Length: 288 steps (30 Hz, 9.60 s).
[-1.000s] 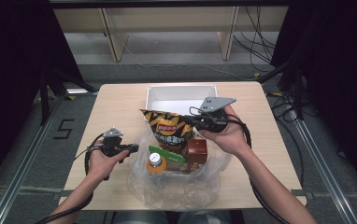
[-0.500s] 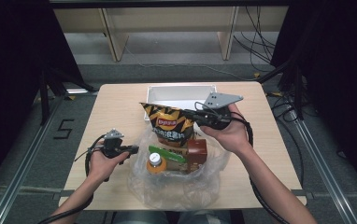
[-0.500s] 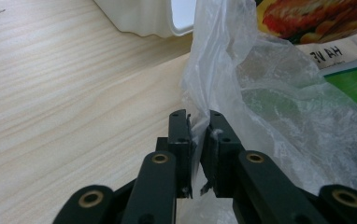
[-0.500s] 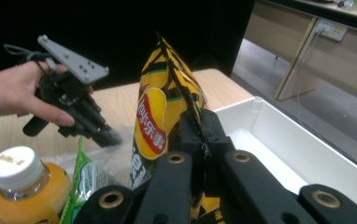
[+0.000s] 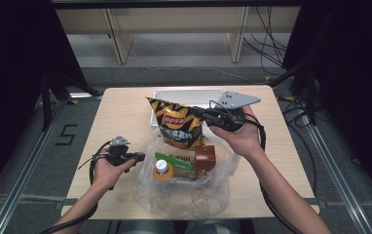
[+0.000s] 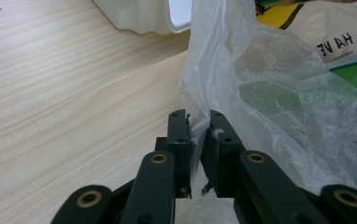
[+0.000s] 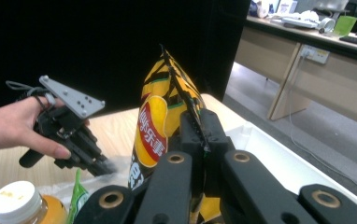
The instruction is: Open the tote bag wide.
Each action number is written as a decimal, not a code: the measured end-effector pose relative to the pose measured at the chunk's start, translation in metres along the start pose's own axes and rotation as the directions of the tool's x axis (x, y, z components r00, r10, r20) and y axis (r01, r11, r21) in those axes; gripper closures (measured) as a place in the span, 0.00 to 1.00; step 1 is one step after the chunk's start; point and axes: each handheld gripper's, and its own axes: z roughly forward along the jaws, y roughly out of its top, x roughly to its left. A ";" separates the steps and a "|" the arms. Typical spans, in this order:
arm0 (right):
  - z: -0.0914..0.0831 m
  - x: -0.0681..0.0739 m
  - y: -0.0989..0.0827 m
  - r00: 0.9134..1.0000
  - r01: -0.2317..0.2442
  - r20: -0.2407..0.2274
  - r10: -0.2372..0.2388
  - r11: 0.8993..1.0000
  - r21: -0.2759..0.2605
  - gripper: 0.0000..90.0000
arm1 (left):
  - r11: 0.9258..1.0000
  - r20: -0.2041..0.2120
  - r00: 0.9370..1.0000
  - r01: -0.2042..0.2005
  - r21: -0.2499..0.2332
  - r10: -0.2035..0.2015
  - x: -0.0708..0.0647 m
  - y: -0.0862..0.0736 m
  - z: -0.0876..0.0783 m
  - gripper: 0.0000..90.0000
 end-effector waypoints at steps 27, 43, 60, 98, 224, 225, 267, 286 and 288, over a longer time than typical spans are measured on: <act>-0.012 0.006 0.018 1.000 -0.014 0.002 0.014 0.994 -0.110 1.00 | 0.999 -0.021 0.999 -0.043 -0.023 0.042 -0.008 0.003 0.002 0.92; -0.020 -0.003 0.030 0.998 -0.031 0.044 0.038 0.988 -0.150 1.00 | 0.999 -0.041 0.998 -0.046 -0.029 0.044 -0.007 0.001 -0.001 0.78; -0.034 -0.020 0.049 0.992 -0.024 0.115 0.049 0.978 -0.209 1.00 | 0.998 -0.050 0.997 -0.059 -0.011 0.059 -0.007 0.000 -0.003 0.70; -0.029 -0.057 0.046 0.968 -0.100 0.207 0.141 0.975 -0.198 1.00 | 0.985 -0.079 0.995 0.052 -0.167 -0.066 -0.005 -0.021 -0.066 0.39; 0.090 -0.139 0.002 0.924 -0.270 0.270 0.271 0.962 -0.042 1.00 | 0.978 -0.132 0.988 0.052 -0.204 -0.081 -0.001 -0.035 -0.067 0.37; 0.092 -0.138 0.002 0.918 -0.293 0.268 0.292 0.955 -0.040 1.00 | 0.978 -0.133 0.988 0.052 -0.203 -0.080 -0.001 -0.035 -0.067 0.37; 0.117 -0.149 -0.020 0.927 -0.301 0.250 0.281 0.953 0.043 1.00 | 0.978 -0.124 0.989 0.055 -0.201 -0.081 -0.003 -0.035 -0.066 0.36; 0.106 -0.161 -0.029 0.929 -0.231 0.325 0.174 0.962 0.143 0.99 | 0.979 -0.121 0.989 0.059 -0.193 -0.083 -0.003 -0.036 -0.063 0.37; 0.105 -0.162 -0.027 0.938 -0.216 0.309 0.157 0.962 0.167 0.99 | 0.980 -0.117 0.990 0.060 -0.191 -0.084 -0.003 -0.036 -0.063 0.37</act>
